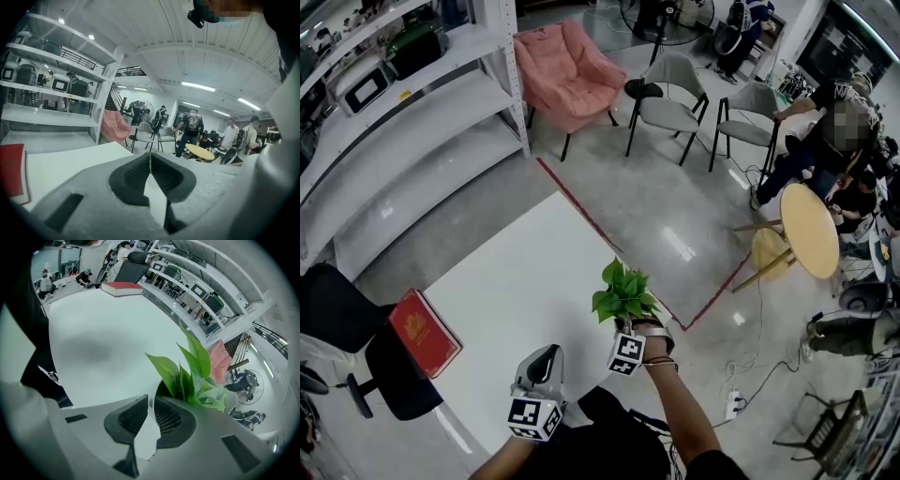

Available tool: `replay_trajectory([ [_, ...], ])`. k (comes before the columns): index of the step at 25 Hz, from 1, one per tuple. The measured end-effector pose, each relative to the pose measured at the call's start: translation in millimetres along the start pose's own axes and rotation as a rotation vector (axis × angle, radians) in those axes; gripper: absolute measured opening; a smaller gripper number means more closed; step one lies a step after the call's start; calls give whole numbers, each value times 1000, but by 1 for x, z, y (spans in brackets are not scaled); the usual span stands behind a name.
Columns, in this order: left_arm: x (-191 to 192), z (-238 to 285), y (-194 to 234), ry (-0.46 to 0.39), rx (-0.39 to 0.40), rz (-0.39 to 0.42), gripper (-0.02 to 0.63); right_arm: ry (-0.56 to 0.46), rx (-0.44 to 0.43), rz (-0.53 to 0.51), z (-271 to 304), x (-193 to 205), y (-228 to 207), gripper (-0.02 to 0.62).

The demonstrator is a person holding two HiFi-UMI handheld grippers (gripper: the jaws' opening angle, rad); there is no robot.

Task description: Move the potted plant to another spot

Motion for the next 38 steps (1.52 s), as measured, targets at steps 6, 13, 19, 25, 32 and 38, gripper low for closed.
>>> replay_trajectory([
  [6, -4, -3, 1, -5, -7, -4, 25, 7, 18, -11, -2, -1, 2, 28],
  [13, -7, -11, 1, -9, -12, 5, 25, 12, 48, 9, -5, -4, 6, 29],
  [19, -7, -12, -2, -13, -10, 6, 25, 0, 81, 40, -14, -6, 7, 29],
  [25, -9, -12, -13, -19, 11, 12, 25, -28, 126, 212, -41, 0, 2, 28],
  [32, -17, -27, -31, -29, 79, 39, 25, -102, 206, 612, -94, 8, 5, 28],
  [38, -20, -44, -49, -41, 149, 61, 25, -214, 304, 911, -156, 10, 22, 28],
])
Point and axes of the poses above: the fingertips, and each gripper's own axes: z forward along the fingers, y to its left, x out of its underside, the point moved 8 cm from there along -z, backward along the fingers, and after that the axes turned 6 degrees about x, right-handed, at the moved point
